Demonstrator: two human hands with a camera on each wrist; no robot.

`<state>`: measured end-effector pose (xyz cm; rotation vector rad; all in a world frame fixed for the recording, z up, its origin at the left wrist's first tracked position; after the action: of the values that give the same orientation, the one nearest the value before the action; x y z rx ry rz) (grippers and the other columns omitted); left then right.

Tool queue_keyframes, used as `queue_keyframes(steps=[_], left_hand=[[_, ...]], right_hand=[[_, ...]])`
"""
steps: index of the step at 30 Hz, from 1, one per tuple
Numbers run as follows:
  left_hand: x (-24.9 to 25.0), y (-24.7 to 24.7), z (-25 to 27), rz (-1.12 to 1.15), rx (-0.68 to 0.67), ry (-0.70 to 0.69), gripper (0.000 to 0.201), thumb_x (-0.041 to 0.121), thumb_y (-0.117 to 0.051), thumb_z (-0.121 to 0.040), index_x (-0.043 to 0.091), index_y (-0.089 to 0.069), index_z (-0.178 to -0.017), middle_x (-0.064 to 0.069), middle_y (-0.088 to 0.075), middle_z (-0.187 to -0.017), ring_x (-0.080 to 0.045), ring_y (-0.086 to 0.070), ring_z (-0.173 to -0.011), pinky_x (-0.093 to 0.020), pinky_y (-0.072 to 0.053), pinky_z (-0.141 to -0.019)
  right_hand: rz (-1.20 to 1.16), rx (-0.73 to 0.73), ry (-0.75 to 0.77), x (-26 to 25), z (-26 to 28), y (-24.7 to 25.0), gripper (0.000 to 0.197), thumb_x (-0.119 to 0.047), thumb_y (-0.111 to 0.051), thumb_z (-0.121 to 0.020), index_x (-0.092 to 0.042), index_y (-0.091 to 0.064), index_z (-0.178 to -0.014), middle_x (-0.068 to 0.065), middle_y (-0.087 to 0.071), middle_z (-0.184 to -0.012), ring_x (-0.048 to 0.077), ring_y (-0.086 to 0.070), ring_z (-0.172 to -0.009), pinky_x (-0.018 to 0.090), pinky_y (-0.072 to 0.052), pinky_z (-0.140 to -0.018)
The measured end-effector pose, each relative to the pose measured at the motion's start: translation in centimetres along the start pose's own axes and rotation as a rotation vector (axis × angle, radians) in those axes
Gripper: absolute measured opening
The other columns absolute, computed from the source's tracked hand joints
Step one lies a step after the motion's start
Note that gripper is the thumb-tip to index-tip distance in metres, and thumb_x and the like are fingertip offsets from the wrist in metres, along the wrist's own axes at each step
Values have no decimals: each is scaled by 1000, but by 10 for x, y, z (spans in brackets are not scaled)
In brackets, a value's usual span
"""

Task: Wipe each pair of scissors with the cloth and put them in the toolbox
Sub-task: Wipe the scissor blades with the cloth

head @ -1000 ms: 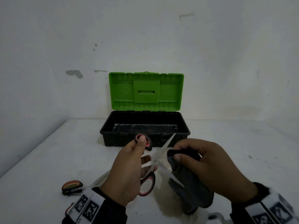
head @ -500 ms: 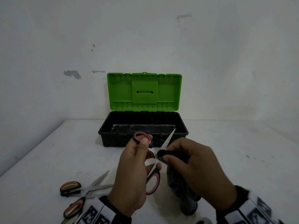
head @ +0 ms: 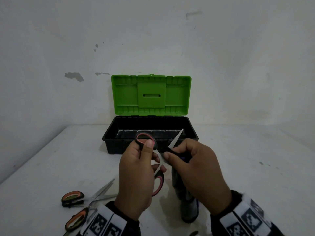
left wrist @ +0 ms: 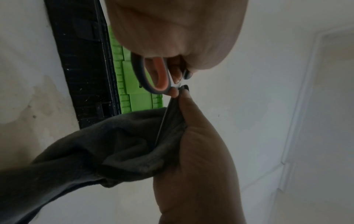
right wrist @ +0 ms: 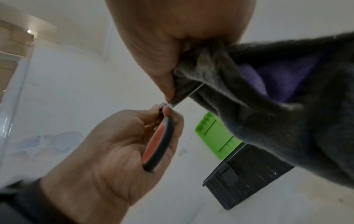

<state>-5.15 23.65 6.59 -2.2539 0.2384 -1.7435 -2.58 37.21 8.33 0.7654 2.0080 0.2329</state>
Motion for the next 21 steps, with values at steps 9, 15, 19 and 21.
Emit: queue_keyframes(steps=[9, 15, 19, 21], left_hand=[[-3, -1, -1, 17, -8, -6, 20, 20, -50, -99, 10, -66, -91, -13, -54, -70, -22, -56, -62, -28, -54, -49], [-6, -1, -1, 34, 12, -10, 21, 23, -52, -98, 12, -67, -88, -2, -57, -61, -12, -58, -55, -27, -53, -49], [-3, 4, -1, 22, 24, -32, 21, 23, -53, -98, 13, -68, -88, -5, -59, -64, -22, -59, -59, -28, -53, -49], [-2, 5, 0, 8, 21, -50, 19, 23, -55, -97, 18, -69, -85, -9, -60, -69, -35, -60, -66, -27, -53, -50]], right_hand=[[-15, 11, -37, 8, -6, 3, 18, -30, -81, -78, -22, -68, -69, -9, -66, -65, 5, -63, -66, 13, -48, -59], [-76, 139, -78, 15, -18, 12, 19, -26, -82, -79, -20, -68, -68, -9, -68, -61, 0, -63, -60, 8, -45, -54], [-43, 16, -61, 5, -6, 5, 18, -29, -81, -79, -24, -67, -68, -10, -67, -63, 3, -63, -65, 10, -47, -57], [-49, 57, -65, 6, -7, 8, 18, -30, -81, -78, -24, -68, -68, -9, -67, -64, 3, -64, -65, 10, -47, -57]])
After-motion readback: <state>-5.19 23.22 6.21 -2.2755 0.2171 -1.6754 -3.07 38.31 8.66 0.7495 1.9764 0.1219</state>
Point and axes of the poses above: each hand's wrist, its own z-axis away from the middle knuckle, its own y-axis out of the back of the hand, x = y × z, the point moved 3 cm from there along -z, towards the middle knuckle
